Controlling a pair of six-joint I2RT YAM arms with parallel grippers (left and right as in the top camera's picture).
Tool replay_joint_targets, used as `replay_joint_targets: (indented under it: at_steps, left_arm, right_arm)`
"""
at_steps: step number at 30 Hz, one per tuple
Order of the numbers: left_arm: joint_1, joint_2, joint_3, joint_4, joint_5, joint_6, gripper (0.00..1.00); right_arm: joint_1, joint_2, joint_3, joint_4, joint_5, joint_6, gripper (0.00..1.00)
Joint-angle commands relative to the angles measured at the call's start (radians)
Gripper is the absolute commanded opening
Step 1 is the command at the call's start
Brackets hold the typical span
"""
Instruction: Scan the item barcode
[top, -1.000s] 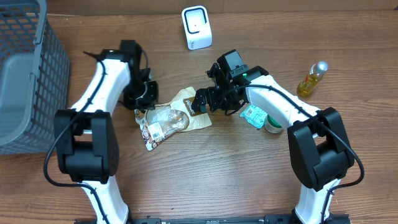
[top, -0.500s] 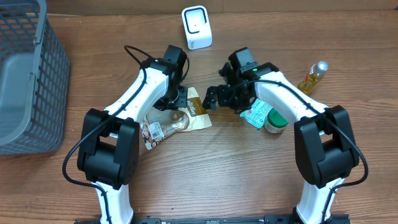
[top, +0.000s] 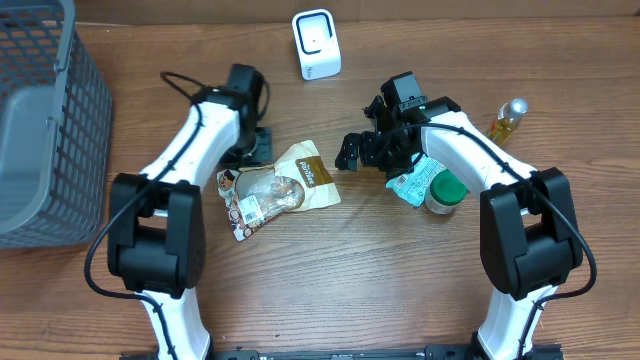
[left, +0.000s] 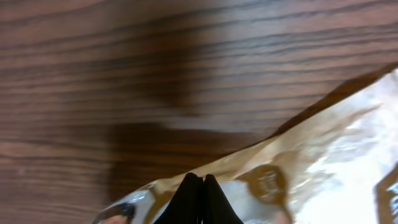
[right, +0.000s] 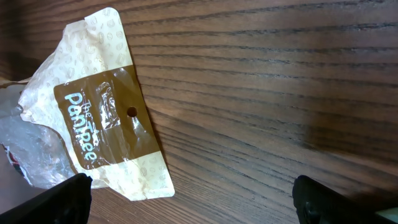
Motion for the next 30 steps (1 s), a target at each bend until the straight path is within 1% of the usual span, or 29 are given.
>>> replay_joint_targets:
  at_steps: [1, 4, 9, 15, 21, 26, 30]
  left_arm:
    - [0.018, 0.002, 0.003, -0.032, 0.056, 0.024, 0.04]
    - [0.023, 0.002, 0.003, -0.05, 0.07, 0.032, 0.04]
    - [0.023, 0.003, 0.003, -0.079, 0.177, 0.097, 0.04]
    - [0.016, 0.003, 0.002, -0.08, 0.245, 0.102, 0.04]
    - [0.011, 0.018, -0.005, -0.029, 0.243, 0.091, 0.04]
    - [0.006, 0.043, -0.005, 0.066, 0.182, 0.022, 0.04]
    - [0.005, 0.077, -0.005, 0.116, 0.197, -0.004, 0.04]
  right_arm:
    - [0.003, 0.007, 0.012, 0.007, 0.0, -0.005, 1.0]
    - [0.003, 0.007, 0.012, 0.01, -0.024, -0.005, 1.0]
    - [0.003, 0.007, 0.012, 0.013, -0.073, -0.009, 1.0]
    - [0.006, 0.007, -0.002, 0.039, -0.103, -0.009, 1.0]
    - [0.011, 0.007, -0.003, 0.037, -0.105, -0.009, 1.0]
    - [0.011, 0.007, -0.003, 0.037, -0.104, -0.009, 1.0]
    - [0.011, 0.007, -0.003, 0.037, -0.104, -0.009, 1.0]
